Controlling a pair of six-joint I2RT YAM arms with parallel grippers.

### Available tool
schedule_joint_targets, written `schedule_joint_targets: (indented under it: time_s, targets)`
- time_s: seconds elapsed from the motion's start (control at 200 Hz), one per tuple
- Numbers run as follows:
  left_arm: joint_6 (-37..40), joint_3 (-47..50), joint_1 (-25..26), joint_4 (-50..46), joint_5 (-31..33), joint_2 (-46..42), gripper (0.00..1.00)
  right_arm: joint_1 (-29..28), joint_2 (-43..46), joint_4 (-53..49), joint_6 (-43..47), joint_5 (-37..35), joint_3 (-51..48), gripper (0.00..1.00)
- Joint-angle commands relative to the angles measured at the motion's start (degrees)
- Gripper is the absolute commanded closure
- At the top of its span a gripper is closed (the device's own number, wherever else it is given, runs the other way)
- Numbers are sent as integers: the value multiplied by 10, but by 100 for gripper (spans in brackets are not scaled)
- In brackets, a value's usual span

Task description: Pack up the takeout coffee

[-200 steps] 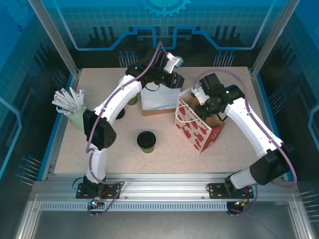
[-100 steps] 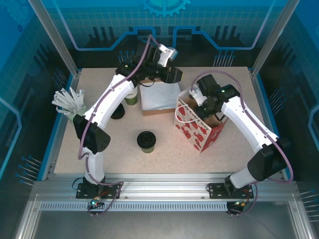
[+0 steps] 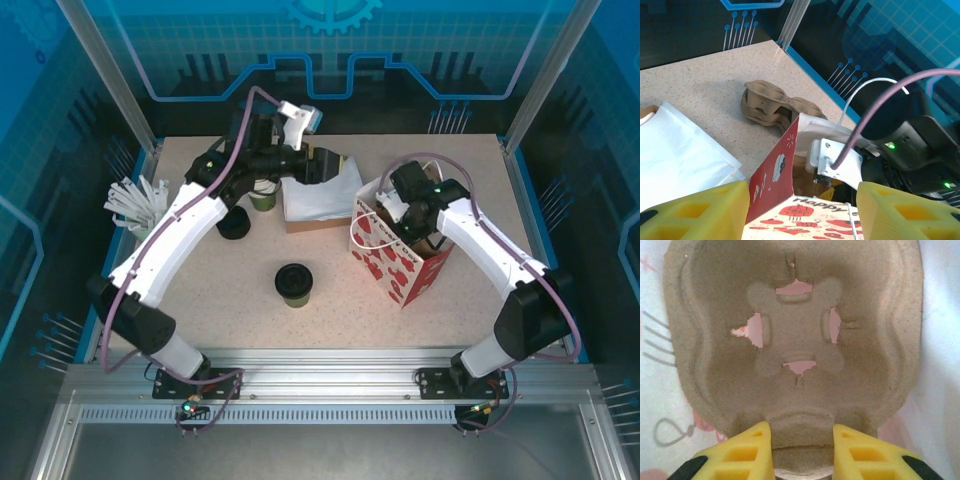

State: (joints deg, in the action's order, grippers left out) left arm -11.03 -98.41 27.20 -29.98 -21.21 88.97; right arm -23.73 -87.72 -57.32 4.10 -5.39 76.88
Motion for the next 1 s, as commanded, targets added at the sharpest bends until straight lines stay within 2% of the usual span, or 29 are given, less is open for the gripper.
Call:
schedule_joint_targets:
  time_s: [0.0, 0.17, 0.44, 0.52, 0.675, 0.795, 0.865, 0.995]
  targets:
    - [-27, 60, -1, 48, 31, -56, 39, -2, -12, 25, -6, 22, -18, 71]
    - [-43, 135, -2, 78, 46, -112, 37, -15, -29, 61, -17, 26, -40, 69]
    - [-45, 171, -1, 83, 51, -135, 37, -43, -61, 99, -26, 31, -47, 63]
    - [-45, 179, -1, 83, 51, -137, 37, -43, -58, 100, -26, 25, -49, 58]
    - [-45, 196, -2, 86, 55, -144, 36, -44, -42, 85, -24, 15, -40, 42]
    - [-44, 205, -2, 87, 56, -146, 36, -44, -32, 74, -22, 10, -34, 36]
    - [-43, 210, -1, 86, 58, -148, 36, -43, -29, 67, -21, 6, -31, 28]
    - [-40, 215, -2, 85, 63, -151, 36, -43, -20, 62, -19, 0, -26, 26]
